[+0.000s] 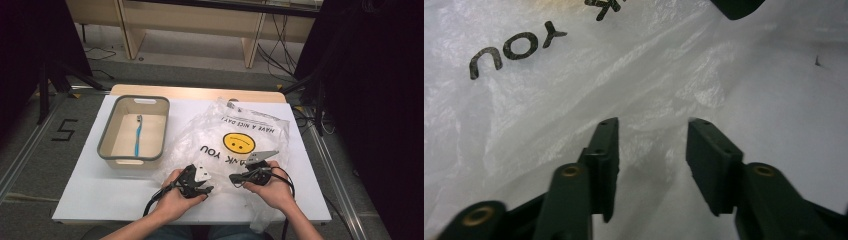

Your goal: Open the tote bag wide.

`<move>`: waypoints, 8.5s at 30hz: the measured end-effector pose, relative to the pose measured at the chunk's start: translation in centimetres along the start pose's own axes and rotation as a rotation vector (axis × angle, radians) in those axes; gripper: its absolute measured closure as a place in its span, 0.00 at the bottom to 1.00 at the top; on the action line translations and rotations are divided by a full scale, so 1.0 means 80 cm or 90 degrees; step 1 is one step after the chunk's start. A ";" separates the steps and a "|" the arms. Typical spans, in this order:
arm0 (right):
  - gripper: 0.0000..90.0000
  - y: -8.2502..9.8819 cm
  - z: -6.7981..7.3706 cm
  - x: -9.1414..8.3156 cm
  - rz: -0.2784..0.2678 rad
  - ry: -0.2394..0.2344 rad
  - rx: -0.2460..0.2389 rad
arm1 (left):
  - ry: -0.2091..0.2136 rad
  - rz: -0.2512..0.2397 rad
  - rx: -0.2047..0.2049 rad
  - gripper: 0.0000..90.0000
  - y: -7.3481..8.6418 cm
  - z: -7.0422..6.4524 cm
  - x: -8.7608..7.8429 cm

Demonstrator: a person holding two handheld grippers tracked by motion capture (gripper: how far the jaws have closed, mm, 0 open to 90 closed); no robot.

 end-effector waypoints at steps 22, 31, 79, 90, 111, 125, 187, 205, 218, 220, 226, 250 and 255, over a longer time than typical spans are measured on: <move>0.73 -0.009 0.004 0.055 0.096 0.015 -0.104 | -0.001 0.023 0.013 0.75 0.005 0.001 0.012; 1.00 -0.009 0.002 0.058 0.110 0.010 -0.092 | -0.001 0.024 0.015 0.76 0.005 0.001 0.012; 1.00 -0.048 0.006 -0.005 -0.081 0.070 -0.063 | -0.046 0.020 0.113 0.60 -0.055 0.054 0.001; 0.65 -0.058 0.012 -0.005 -0.091 0.110 -0.108 | -0.089 -0.064 0.105 0.98 -0.070 0.064 -0.011; 1.00 -0.077 0.000 -0.001 -0.098 0.217 -0.096 | -0.159 -0.148 0.122 0.77 -0.077 0.057 -0.040; 1.00 -0.086 0.002 -0.010 -0.138 0.242 -0.071 | 0.017 -0.001 0.157 0.62 -0.035 0.004 0.012; 1.00 -0.106 0.000 -0.043 -0.279 0.309 -0.078 | 0.042 0.043 0.087 0.92 -0.028 0.001 0.021; 1.00 -0.104 -0.001 -0.039 -0.263 0.298 -0.076 | 0.026 -0.066 0.068 0.47 -0.034 0.001 -0.047; 1.00 -0.103 -0.002 -0.035 -0.252 0.288 -0.071 | 0.004 -0.098 0.019 0.36 -0.027 0.026 -0.087; 1.00 -0.102 -0.003 -0.035 -0.250 0.287 -0.074 | -0.004 -0.099 0.016 0.36 -0.026 0.029 -0.091; 1.00 -0.102 -0.002 -0.034 -0.249 0.285 -0.073 | -0.020 -0.101 0.006 0.34 -0.020 0.035 -0.100; 1.00 -0.099 -0.004 -0.034 -0.246 0.284 -0.067 | -0.059 -0.104 -0.014 0.33 -0.008 0.061 -0.115; 1.00 -0.097 -0.005 -0.035 -0.248 0.284 -0.063 | -0.065 -0.104 -0.017 0.33 -0.008 0.063 -0.115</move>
Point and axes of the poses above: each handheld gripper's, and its own axes: x roughly forward along the jaws, y roughly out of its underside, z roughly to its left, the point moved 2 cm from there along x, roughly forward along the jaws, and after that the axes turned 4 degrees about x, right-handed, at the moved point
